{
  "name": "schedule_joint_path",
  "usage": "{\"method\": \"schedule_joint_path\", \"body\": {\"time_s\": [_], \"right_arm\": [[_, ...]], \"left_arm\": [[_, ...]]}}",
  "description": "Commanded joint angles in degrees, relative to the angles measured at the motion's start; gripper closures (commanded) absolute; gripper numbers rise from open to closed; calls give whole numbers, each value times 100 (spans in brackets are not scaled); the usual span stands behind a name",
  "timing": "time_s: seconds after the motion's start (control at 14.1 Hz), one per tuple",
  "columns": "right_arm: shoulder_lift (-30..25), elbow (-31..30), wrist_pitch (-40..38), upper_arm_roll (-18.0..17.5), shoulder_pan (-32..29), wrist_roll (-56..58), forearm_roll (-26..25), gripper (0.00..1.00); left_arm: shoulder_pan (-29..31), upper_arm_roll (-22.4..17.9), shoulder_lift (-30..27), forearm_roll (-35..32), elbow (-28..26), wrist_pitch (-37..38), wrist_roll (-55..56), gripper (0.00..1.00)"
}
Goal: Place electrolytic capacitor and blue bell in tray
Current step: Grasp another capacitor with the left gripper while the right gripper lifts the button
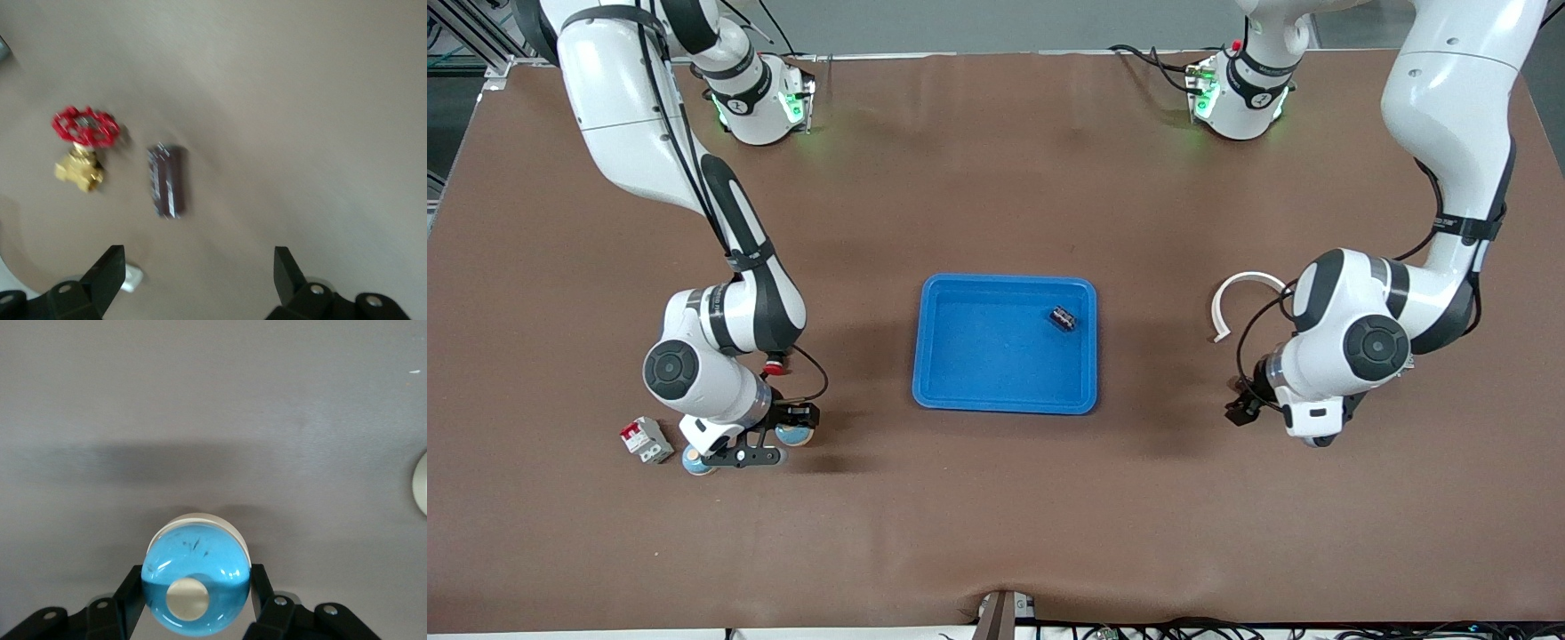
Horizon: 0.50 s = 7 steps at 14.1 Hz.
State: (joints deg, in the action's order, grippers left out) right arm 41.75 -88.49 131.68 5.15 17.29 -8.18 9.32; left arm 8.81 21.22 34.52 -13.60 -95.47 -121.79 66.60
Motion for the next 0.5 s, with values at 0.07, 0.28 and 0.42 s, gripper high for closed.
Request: {"method": "schedule_joint_path", "body": {"time_s": [0.07,0.28,0.42], "right_arm": [[-194,288,-564,39,292,-771,122,62],[-211,359,-573,39,556,-1377,122,62],[-220,350,-582,39,749,-1791,122,62]], "left_arm": [[173,58,186,-213,-279,-493,28,9],[366,49,274,-432,-481,-845,19,13],[471,49,423,-565,-490,-1030,20,18]]}}
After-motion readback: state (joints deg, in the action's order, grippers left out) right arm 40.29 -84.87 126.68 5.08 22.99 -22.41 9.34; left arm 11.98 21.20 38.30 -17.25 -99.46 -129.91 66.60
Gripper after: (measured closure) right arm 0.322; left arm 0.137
